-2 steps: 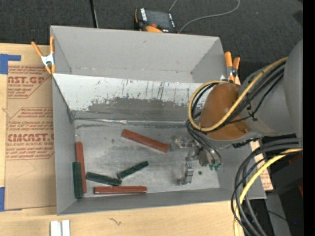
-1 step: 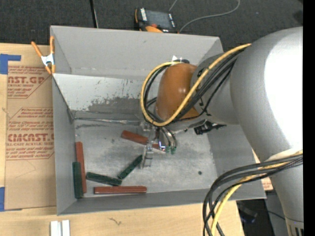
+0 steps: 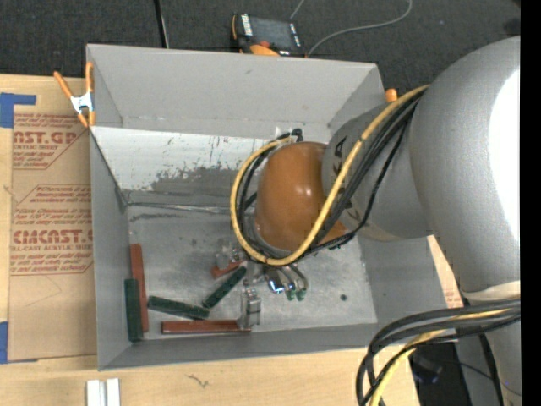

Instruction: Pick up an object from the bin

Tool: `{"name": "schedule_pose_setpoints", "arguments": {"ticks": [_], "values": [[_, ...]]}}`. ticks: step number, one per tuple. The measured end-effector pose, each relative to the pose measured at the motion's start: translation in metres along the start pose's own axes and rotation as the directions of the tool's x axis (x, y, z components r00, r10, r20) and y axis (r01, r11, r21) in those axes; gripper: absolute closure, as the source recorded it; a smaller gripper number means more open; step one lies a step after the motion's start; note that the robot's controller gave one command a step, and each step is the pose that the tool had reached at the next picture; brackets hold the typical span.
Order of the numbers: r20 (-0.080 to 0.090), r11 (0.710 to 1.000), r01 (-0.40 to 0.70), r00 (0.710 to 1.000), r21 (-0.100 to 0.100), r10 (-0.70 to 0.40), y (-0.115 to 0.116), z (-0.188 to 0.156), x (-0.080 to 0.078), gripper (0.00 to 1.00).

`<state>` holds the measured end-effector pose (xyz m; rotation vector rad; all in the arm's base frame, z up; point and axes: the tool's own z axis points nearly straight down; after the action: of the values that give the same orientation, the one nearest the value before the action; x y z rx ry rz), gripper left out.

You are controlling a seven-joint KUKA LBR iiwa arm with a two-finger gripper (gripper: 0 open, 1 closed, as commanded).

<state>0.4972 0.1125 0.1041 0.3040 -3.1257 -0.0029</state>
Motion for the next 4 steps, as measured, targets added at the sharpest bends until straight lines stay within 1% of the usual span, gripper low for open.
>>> {"name": "schedule_pose_setpoints", "arguments": {"ticks": [1,2,3,4], "values": [[0.006,0.991,-0.137,0.99,0.0,0.137,-0.041,0.034,0.021,0.0],[0.002,0.973,-0.232,0.973,0.001,0.232,-0.013,0.033,-0.023,0.0],[-0.001,0.973,-0.231,0.973,0.001,0.231,-0.013,0.029,-0.023,1.0],[0.005,0.978,-0.21,0.978,-0.001,0.21,0.013,-0.011,-0.017,1.0]]}}
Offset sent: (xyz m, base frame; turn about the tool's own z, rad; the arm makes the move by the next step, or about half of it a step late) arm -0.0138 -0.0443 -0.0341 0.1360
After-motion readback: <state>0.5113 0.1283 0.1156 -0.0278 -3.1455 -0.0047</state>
